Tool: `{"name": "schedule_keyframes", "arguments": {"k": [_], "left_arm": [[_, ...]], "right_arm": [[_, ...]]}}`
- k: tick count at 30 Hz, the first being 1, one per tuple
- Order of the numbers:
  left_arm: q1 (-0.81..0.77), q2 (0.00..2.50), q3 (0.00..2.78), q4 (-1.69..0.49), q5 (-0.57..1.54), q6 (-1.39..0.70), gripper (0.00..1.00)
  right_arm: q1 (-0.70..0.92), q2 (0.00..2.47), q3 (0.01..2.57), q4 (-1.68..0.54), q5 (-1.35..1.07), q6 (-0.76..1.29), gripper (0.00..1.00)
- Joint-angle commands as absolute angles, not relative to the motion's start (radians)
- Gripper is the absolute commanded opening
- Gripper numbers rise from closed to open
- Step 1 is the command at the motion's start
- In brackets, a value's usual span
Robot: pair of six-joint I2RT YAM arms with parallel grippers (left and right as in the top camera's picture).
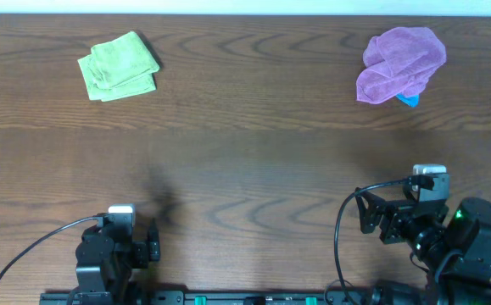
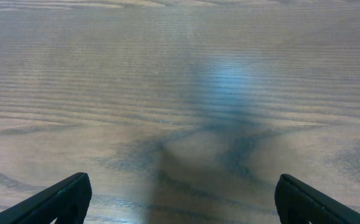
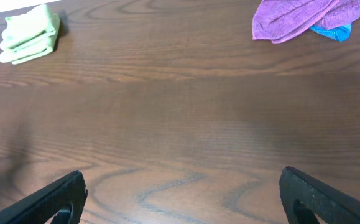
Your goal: Fold the cloth
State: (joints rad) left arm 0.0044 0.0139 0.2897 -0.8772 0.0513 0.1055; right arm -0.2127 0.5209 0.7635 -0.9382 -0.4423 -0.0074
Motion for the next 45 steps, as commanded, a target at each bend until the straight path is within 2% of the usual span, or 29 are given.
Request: {"name": "schedule_keyframes", "arguments": {"k": [1, 8, 11, 24, 45], "left_arm": [[-0.001, 0.004, 0.25, -0.904, 0.026, 0.135, 0.95], [-0.001, 0.004, 0.25, -0.904, 0.026, 0.134, 0.95], [-0.001, 0.004, 0.25, -0.904, 0.026, 0.135, 0.95], [-0.001, 0.004, 0.25, -0.904, 0.026, 0.135, 0.95], [-0.001, 0.004, 0.25, -0.904, 0.026, 0.135, 0.95]], "right_arm": [[-0.219, 0.516, 0.763, -0.939, -0.453, 0.006, 0.99], [-0.214, 0.48, 0.762, -0.998, -0.45, 0.007, 0.99], [-0.194, 0.406, 0.735, -0.995, -0.377, 0.006, 0.99], [-0.121, 0.083, 0.344, -0.796, -0.259, 0.007, 0.99], [0.014, 0.005, 0.172, -0.784, -0.213, 0.006, 0.99]]}}
